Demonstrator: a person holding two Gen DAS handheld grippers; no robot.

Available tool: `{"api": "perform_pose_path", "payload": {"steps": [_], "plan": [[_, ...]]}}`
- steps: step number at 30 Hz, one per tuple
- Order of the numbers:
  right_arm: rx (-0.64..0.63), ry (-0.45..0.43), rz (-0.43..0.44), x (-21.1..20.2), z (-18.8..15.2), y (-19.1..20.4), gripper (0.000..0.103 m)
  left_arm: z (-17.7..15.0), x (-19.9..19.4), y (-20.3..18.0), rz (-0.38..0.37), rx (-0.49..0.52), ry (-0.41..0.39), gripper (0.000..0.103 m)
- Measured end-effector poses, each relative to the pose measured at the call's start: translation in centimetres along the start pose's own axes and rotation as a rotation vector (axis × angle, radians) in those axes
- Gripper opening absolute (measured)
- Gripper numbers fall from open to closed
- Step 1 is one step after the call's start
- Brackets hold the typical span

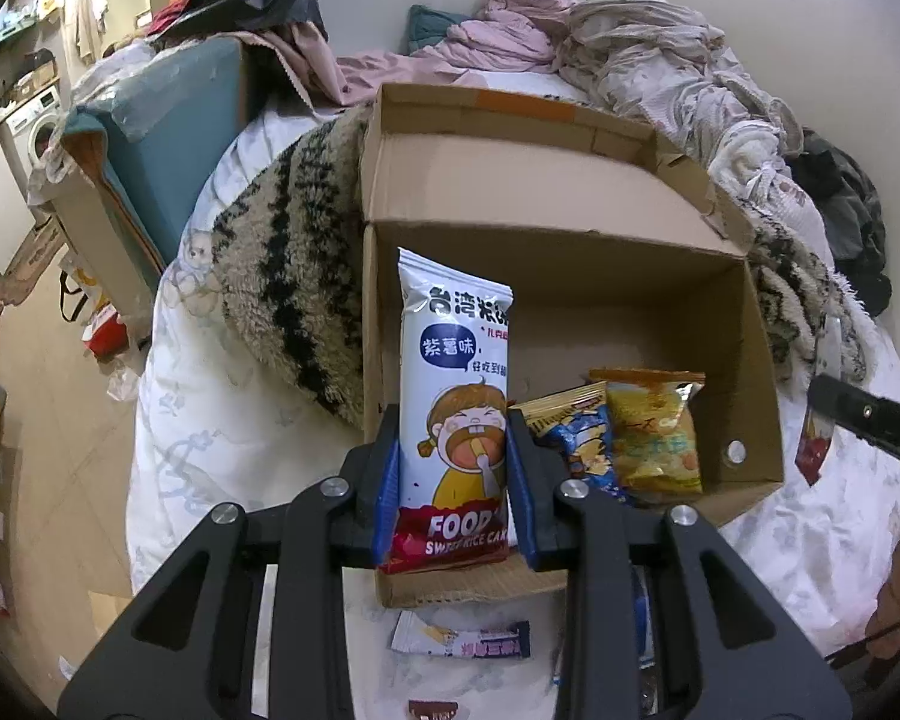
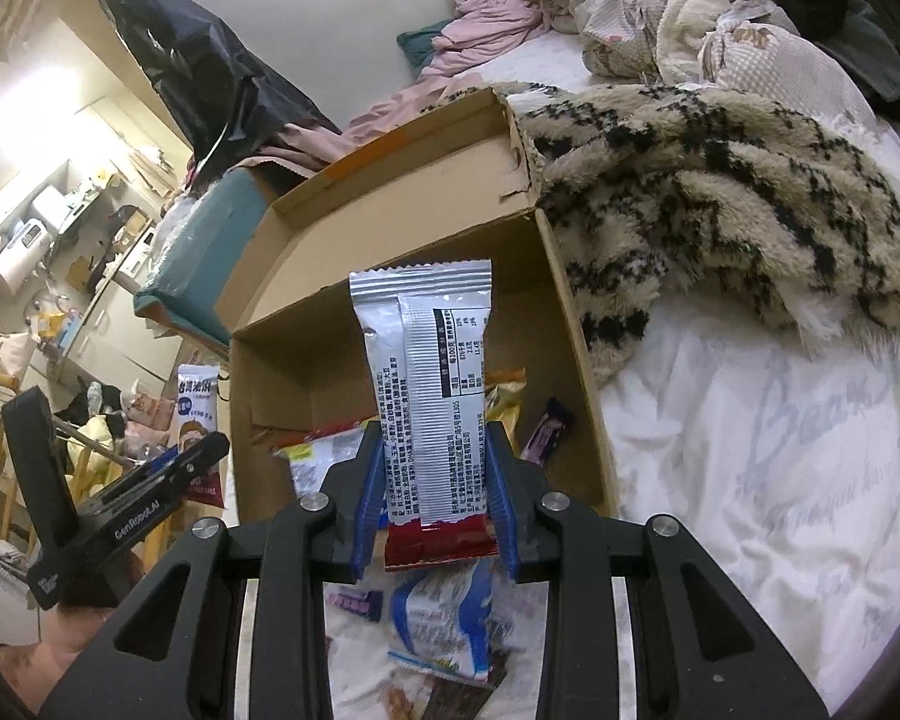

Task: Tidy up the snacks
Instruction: 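Lift both held snacks and carry them over the cardboard box, then lower the rice-cake bag and snack bar into the box and open both grippers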

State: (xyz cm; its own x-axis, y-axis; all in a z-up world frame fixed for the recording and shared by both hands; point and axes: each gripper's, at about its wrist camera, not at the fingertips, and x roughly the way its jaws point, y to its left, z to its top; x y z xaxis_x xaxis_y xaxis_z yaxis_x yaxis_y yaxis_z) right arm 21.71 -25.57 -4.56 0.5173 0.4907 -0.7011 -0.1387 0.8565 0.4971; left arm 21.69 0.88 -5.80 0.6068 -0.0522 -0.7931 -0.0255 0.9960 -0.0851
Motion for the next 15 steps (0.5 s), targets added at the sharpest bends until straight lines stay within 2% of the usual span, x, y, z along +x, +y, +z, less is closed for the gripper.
{"api": "perform_pose_path", "payload": {"steps": [4,10,15], "plan": [[0.013,0.014,0.001,1.3,0.2,-0.8,0.033,-0.4,1.3,0.9,0.011,-0.052,0.034,0.027],[0.041,0.012,-0.003,2.0,0.6,-1.2,0.033,-0.4,1.5,0.4,0.007,-0.039,0.032,0.027],[0.018,0.037,-0.052,3.0,0.7,-0.8,0.033,-0.4,1.7,0.3,0.001,-0.031,0.036,0.027]]}}
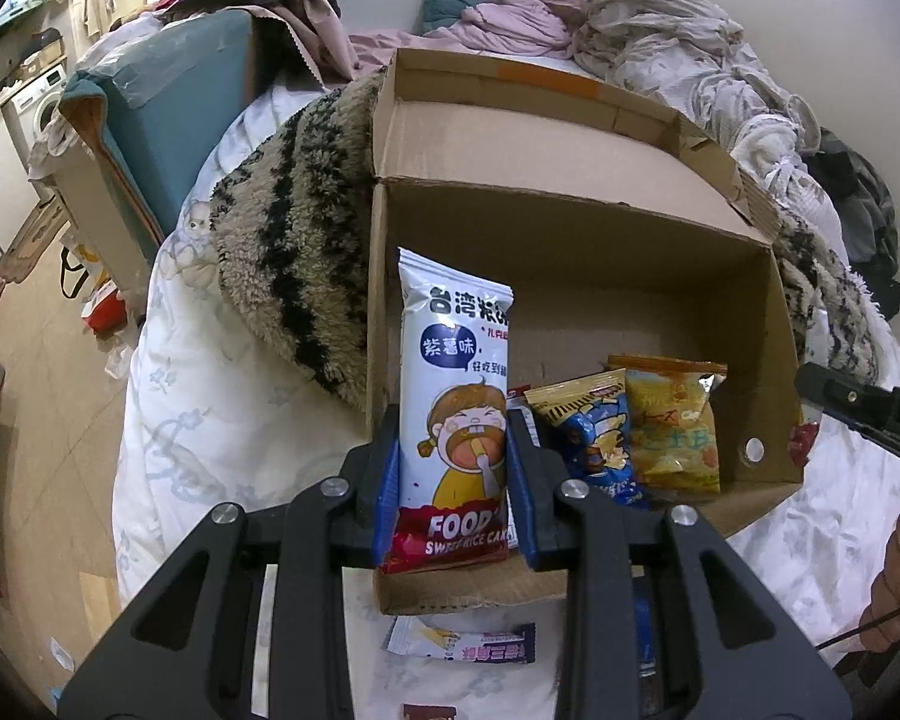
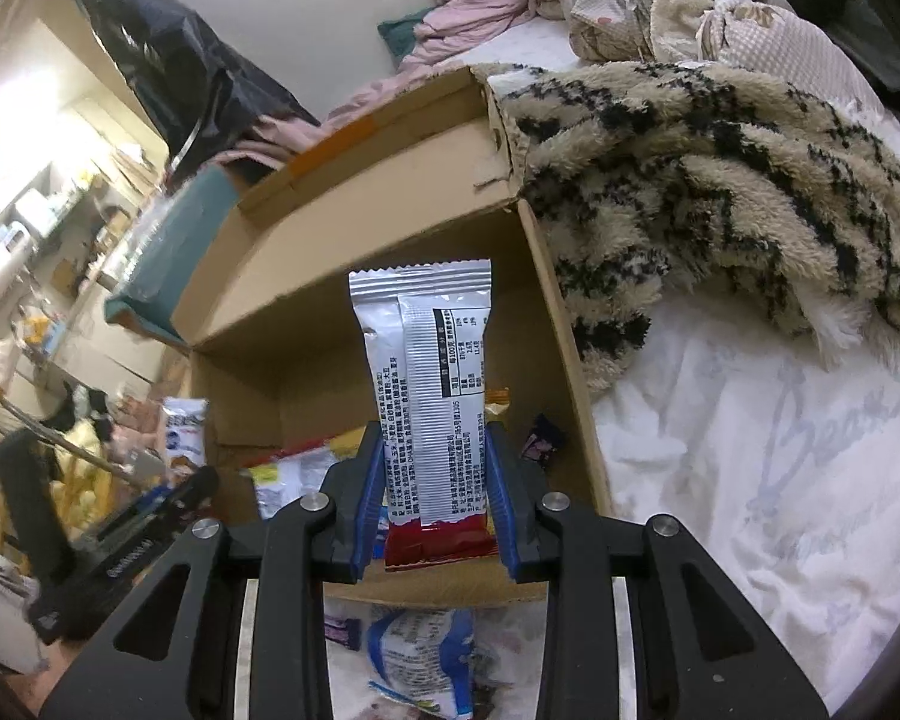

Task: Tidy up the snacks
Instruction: 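Lower the rice-cake bag and snack bar into the box and open both grippers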

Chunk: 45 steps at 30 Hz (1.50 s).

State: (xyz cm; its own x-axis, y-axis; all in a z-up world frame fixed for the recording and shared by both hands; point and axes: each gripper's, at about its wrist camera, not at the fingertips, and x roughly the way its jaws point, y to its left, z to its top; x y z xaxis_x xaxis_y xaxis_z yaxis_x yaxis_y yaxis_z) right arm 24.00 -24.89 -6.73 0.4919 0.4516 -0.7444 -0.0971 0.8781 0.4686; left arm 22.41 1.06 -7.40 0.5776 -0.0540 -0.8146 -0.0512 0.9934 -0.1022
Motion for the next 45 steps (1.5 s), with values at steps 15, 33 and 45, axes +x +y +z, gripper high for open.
{"api": "perform_pose_path", "payload": {"steps": [15,33,45], "plan": [[0.018,0.021,-0.038,0.4,-0.3,-0.4,0.036,-0.1,-0.2,-0.3,-0.035,-0.018,0.008,0.057],[-0.001,0.036,-0.01,0.2,-0.5,0.7,0.06,-0.1,-2.8,-0.6,-0.033,0.0,-0.096,0.084],[-0.049,-0.049,0.037,-4.3,-2.2,3.2,0.081,-0.6,-7.1,0.7,-0.029,-0.052,-0.144,0.103]]}}
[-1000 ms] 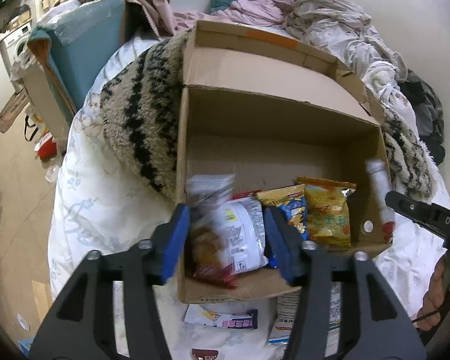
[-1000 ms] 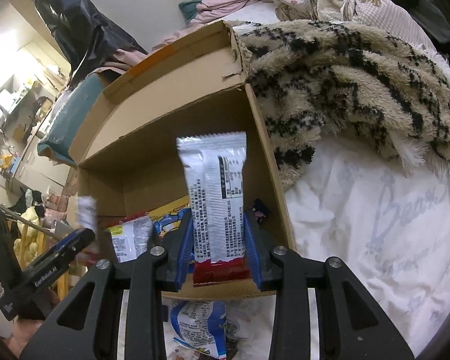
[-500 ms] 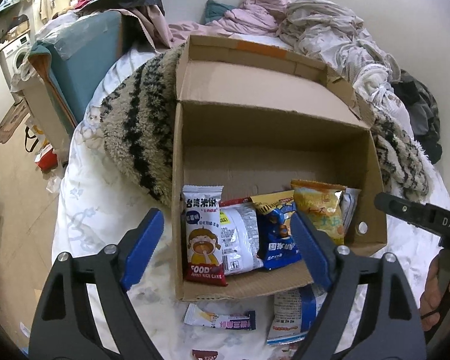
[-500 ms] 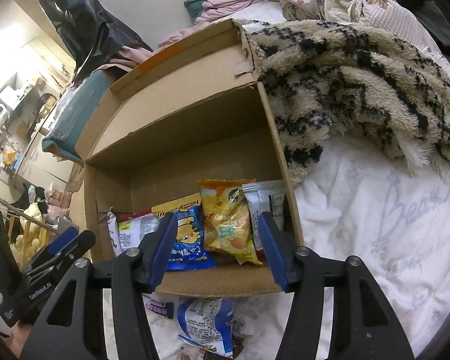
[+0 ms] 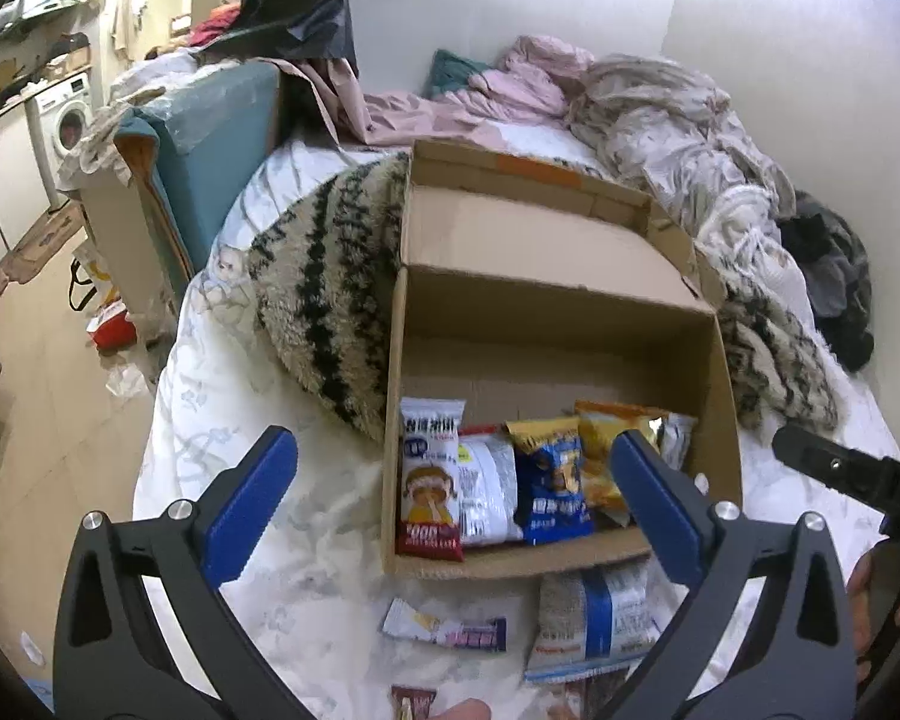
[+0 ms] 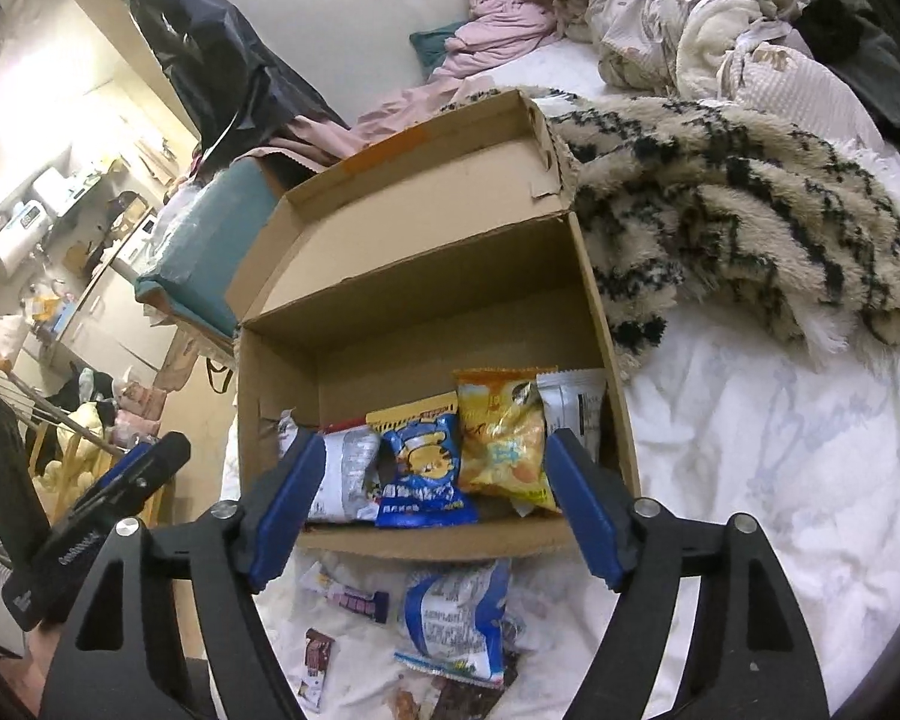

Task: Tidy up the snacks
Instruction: 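Lower the rice-cake bag and snack bar into the box and open both grippers, then reach the left gripper to the brown chocolate bar and grasp it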

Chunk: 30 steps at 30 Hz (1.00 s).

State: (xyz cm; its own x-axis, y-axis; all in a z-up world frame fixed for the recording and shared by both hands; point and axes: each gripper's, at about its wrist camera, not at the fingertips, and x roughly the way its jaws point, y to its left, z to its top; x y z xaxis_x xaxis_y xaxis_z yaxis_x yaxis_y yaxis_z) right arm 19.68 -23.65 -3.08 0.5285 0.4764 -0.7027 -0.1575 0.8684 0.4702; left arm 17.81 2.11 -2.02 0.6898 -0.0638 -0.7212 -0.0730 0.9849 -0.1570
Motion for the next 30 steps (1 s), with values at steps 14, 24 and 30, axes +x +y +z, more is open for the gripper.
{"api": "perform_pose_path", "payload": {"steps": [14,24,30], "plan": [[0.031,0.017,0.005,-3.2,-4.5,0.6,0.087,-4.4,-3.3,1.8,0.072,-0.019,0.108,0.103],[0.048,0.06,0.006,-4.5,-8.0,1.0,0.087,-8.2,-4.0,3.8,0.113,-0.097,0.219,0.103],[0.048,0.1,0.001,-4.2,-9.6,1.4,0.087,-10.3,-3.4,4.1,0.119,-0.113,0.289,0.103]]}}
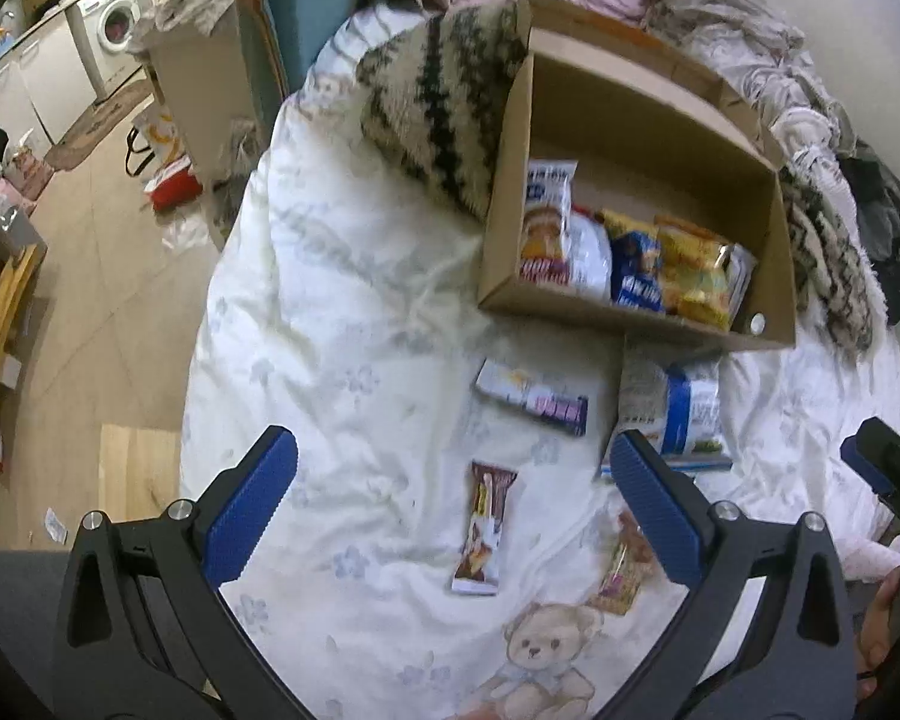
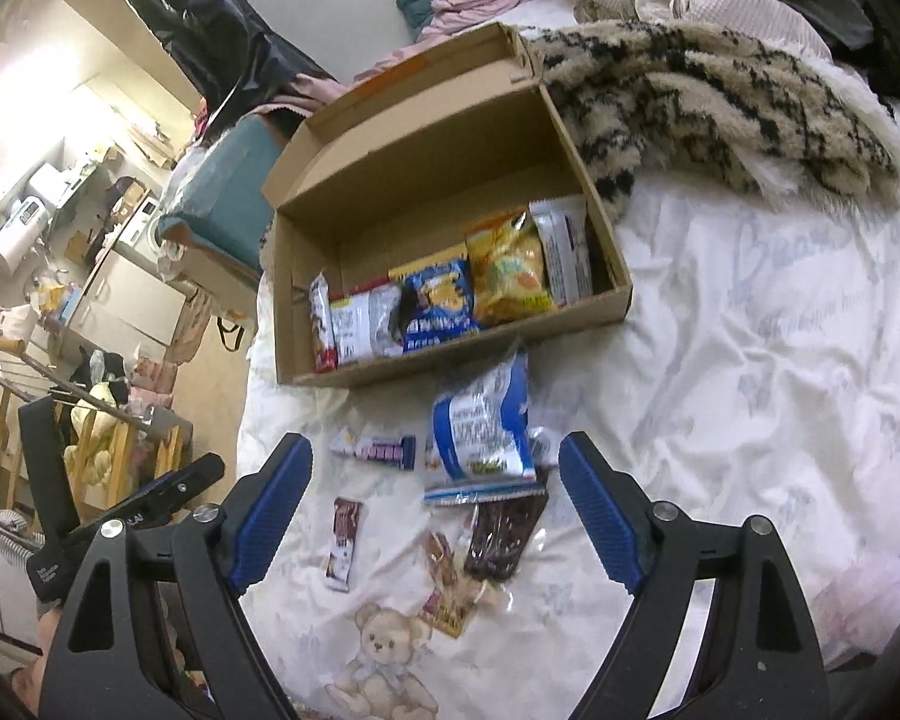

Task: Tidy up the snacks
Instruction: 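Reach the left gripper to the brown chocolate bar and grasp it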

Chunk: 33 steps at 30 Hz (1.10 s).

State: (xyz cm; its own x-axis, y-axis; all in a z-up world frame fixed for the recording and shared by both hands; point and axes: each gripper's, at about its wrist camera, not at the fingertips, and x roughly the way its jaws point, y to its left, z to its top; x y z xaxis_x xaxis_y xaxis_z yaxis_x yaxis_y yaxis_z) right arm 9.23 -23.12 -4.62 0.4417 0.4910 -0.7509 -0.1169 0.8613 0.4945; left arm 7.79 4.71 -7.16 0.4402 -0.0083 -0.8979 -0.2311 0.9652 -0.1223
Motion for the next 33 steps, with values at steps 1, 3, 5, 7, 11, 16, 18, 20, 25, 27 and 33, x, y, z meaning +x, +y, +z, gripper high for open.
{"api": "perform_pose_path", "payload": {"steps": [1,3,5,7,11,16,18,20,25,27,33], "plan": [[-0.005,0.002,-0.004,0.1,-0.2,0.1,0.087,-0.2,0.2,0.0,0.003,-0.001,0.009,0.103],[-0.018,0.002,-0.016,0.2,-0.4,0.4,0.087,-0.4,0.6,0.0,0.007,-0.004,0.021,0.103],[-0.026,0.004,-0.021,0.3,-0.5,0.6,0.087,-0.5,0.9,0.0,0.012,-0.006,0.029,0.103],[-0.03,0.007,-0.034,0.4,-0.6,0.6,0.087,-0.6,1.1,0.1,0.022,-0.01,0.029,0.103],[0.005,0.029,-0.06,1.0,-0.8,-0.2,0.087,-0.6,1.6,0.7,0.04,-0.039,0.034,0.103],[0.084,0.048,-0.046,1.5,-0.5,-1.6,0.087,-1.2,3.3,0.8,0.049,-0.039,0.101,0.103],[0.115,0.058,-0.042,1.7,-0.5,-2.1,0.087,-1.9,4.6,0.2,0.04,-0.019,0.152,0.103],[0.14,0.067,-0.046,1.9,-0.5,-2.6,0.087,-2.7,6.1,-0.6,0.05,0.029,0.206,0.101],[0.155,0.073,-0.06,1.8,-0.6,-3.2,0.087,-4.0,9.7,-3.0,0.104,0.182,0.27,0.083],[0.163,0.077,-0.062,1.7,-0.7,-3.5,0.087,-4.5,10.9,-3.3,0.093,0.208,0.318,0.072],[0.163,0.066,-0.068,1.5,-0.7,-3.7,0.087,-5.6,11.1,-4.0,0.084,0.269,0.342,0.023]]}}
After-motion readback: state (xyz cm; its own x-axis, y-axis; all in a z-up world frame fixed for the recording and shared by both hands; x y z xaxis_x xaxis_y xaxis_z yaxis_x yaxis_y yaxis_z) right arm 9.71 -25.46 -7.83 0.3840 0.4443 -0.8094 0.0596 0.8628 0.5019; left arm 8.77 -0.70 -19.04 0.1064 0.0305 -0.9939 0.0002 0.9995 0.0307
